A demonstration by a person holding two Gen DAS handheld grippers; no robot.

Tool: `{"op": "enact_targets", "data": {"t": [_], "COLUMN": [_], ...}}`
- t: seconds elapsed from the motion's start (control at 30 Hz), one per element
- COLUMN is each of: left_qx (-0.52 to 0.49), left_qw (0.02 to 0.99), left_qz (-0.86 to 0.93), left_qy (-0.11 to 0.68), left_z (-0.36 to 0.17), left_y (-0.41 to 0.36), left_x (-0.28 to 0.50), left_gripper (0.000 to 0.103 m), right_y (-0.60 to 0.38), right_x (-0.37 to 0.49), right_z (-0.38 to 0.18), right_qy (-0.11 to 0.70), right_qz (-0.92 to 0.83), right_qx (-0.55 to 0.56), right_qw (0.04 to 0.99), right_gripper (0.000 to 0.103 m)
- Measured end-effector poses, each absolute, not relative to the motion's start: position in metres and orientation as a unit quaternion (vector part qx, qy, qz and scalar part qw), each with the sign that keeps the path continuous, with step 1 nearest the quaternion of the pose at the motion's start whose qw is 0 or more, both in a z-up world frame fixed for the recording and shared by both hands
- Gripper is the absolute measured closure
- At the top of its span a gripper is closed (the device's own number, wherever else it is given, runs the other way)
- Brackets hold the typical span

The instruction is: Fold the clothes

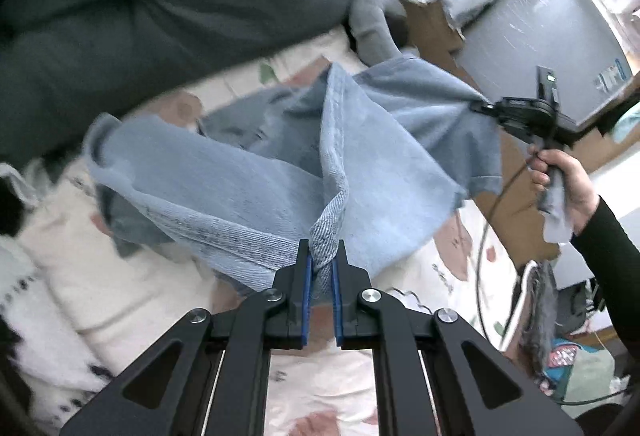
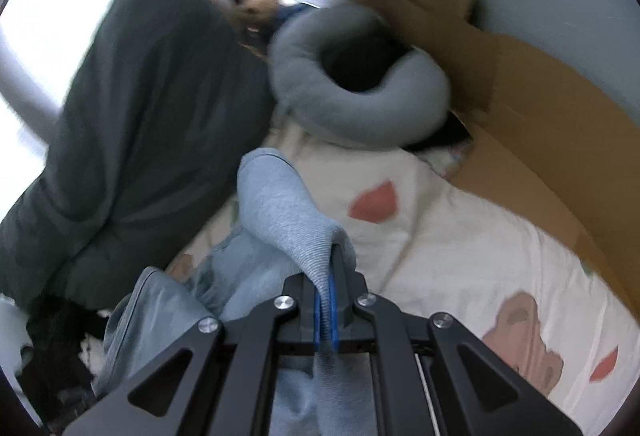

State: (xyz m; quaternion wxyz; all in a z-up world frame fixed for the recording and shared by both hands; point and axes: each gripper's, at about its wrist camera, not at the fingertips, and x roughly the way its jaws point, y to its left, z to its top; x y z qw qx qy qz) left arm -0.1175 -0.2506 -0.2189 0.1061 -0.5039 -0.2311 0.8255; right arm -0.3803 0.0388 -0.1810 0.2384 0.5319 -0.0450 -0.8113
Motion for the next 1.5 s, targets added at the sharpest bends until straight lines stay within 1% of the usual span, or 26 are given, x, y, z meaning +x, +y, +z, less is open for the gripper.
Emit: {"op": "enact_targets", "data": {"t": [0.2,0.3,0.33,0.37,0.4,0.43,0.47,0.57,0.67,0.8,1.17,1.5], "left_qx": [-0.517,-0.522,-0.525,-0.527,-0.529,-0.530,-0.531,-0.534,-0.536,-0.538,-0.543,-0.534], "left_qw": [0.123,0.127,0.130,0.133,0.136,0.139,0.142,0.152,0.163,0.175,0.222,0.249], "left_qz": [0.810,0.805,0.803,0.801,0.799,0.798,0.796,0.792,0.786,0.781,0.768,0.762], "left_qy": [-0.248,-0.252,-0.252,-0.251,-0.252,-0.252,-0.253,-0.255,-0.261,-0.265,-0.258,-0.269], "left_z": [-0.236,-0.241,-0.243,-0.245,-0.246,-0.246,-0.247,-0.250,-0.254,-0.256,-0.257,-0.243], "left_y": [-0.233,-0.225,-0.221,-0.217,-0.215,-0.212,-0.210,-0.200,-0.190,-0.178,-0.139,-0.128], "left_x": [-0.121,-0.122,-0.122,-0.124,-0.124,-0.123,-0.123,-0.124,-0.126,-0.128,-0.134,-0.143], "left_gripper": [0.096,0.096,0.096,0.096,0.096,0.096,0.096,0.096,0.096,0.096,0.096,0.096], "right_y": [0.058,0.069,0.072,0.074,0.076,0.078,0.080,0.080,0.078,0.073,0.040,0.044], "right_x": [-0.375,-0.369,-0.368,-0.365,-0.362,-0.360,-0.357,-0.346,-0.330,-0.306,-0.219,-0.187], "right_z": [-0.219,-0.233,-0.238,-0.239,-0.239,-0.240,-0.241,-0.239,-0.234,-0.228,-0.223,-0.215], "right_qy": [-0.024,-0.020,-0.017,-0.017,-0.017,-0.018,-0.018,-0.019,-0.024,-0.039,-0.080,-0.112], "right_qz": [-0.796,-0.791,-0.789,-0.788,-0.787,-0.786,-0.784,-0.779,-0.768,-0.757,-0.680,-0.674], "right_qx": [0.562,0.577,0.581,0.583,0.584,0.586,0.587,0.592,0.600,0.608,0.649,0.642], "right_qw": [0.222,0.205,0.198,0.197,0.197,0.199,0.201,0.207,0.222,0.237,0.332,0.349], "right_gripper": [0.098,0.093,0.089,0.079,0.073,0.061,0.054,0.050,0.047,0.046,0.045,0.045]}}
